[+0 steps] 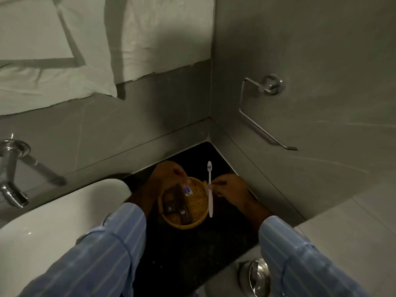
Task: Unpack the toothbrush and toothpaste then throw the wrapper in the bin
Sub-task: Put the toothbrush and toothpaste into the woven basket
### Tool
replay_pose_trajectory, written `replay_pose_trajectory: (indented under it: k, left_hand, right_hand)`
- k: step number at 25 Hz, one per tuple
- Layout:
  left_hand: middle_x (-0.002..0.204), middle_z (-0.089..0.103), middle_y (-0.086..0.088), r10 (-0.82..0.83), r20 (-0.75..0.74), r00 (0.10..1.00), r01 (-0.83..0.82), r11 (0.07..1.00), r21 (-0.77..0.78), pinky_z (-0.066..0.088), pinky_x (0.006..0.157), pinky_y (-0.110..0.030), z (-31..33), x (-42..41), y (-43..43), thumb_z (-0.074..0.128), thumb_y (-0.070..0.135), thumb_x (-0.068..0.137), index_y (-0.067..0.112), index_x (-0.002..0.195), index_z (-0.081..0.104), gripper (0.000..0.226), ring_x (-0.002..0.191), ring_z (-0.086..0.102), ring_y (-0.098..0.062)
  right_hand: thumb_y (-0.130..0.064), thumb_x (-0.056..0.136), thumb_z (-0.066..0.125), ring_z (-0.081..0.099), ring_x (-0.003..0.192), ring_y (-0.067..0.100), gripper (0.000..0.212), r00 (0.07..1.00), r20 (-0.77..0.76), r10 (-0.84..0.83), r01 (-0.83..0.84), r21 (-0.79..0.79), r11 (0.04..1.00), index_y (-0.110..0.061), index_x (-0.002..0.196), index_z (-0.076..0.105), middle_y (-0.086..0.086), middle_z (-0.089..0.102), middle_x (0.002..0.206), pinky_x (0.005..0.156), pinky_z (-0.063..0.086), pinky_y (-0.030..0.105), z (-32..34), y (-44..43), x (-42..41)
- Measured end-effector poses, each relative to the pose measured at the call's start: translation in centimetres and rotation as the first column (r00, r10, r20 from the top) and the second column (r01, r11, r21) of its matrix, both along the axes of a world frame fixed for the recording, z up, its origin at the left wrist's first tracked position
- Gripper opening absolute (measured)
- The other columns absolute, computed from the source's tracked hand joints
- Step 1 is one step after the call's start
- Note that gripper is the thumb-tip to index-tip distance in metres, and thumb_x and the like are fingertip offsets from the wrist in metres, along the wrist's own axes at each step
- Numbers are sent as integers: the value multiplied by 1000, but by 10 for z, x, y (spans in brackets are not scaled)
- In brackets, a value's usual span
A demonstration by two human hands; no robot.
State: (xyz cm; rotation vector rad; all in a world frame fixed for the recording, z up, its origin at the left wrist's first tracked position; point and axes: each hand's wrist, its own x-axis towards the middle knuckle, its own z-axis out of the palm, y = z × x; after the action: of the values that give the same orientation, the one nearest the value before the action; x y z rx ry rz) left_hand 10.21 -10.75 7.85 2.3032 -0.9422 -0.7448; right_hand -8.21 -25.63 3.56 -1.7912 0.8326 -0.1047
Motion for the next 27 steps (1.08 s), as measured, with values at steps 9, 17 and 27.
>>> replay_pose_trajectory:
  k: [9, 17, 27]
  left_hand:
    - [77, 70, 4, -76, -54, 996, 83, 987, 138, 59, 64, -27, -69, 66, -47, 93, 25, 61, 20, 73, 70, 27, 73, 70, -17]
    - [94, 71, -2, -189, -56, 980, 197, 921, 335, 58, 83, -38, -121, 80, -69, 88, 34, 66, 18, 91, 70, 35, 87, 68, -19]
    - [102, 70, -9, -185, -43, 982, 190, 946, 264, 55, 87, -37, -135, 86, -68, 80, 21, 80, 11, 102, 69, 27, 95, 66, -23]
  right_hand:
    - [-25, 91, 66, 69, 88, 17, 25, 928, -360, 97, -162, -156, 974, -5, 99, 79, 11, 76, 104, 75, 56, 20, -57, -21, 99]
    - [-25, 93, 65, 67, 105, 23, 25, 884, -466, 25, -88, -112, 990, -6, 108, 74, 11, 72, 111, 98, 54, 39, -99, -23, 128]
    - [-17, 88, 72, 67, 97, 15, 4, 913, -403, -72, 27, -117, 993, -22, 89, 71, 3, 71, 105, 92, 58, 36, -130, -19, 138]
